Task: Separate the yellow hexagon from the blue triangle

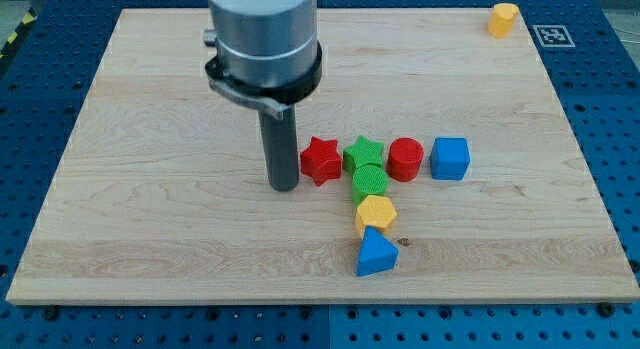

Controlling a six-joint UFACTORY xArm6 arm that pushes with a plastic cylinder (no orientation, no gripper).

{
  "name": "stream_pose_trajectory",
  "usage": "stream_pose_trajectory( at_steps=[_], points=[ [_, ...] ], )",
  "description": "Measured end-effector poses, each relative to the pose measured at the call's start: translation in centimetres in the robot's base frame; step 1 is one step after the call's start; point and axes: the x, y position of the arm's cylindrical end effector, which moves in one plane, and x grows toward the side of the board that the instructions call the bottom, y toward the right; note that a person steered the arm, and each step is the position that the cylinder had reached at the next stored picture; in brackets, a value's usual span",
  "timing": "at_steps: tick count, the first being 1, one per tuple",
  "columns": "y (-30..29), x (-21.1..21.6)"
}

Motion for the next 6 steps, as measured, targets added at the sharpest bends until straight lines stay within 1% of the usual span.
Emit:
stream_pose_trajectory(
  at_steps=[1, 2, 3, 4, 5, 6],
  points=[
    [0.6, 2.3],
    [2.6, 2.6],
    [5.8, 2.7],
    [7.2, 3.4],
    [7.4, 5.3],
    [7.9, 5.7]
  ],
)
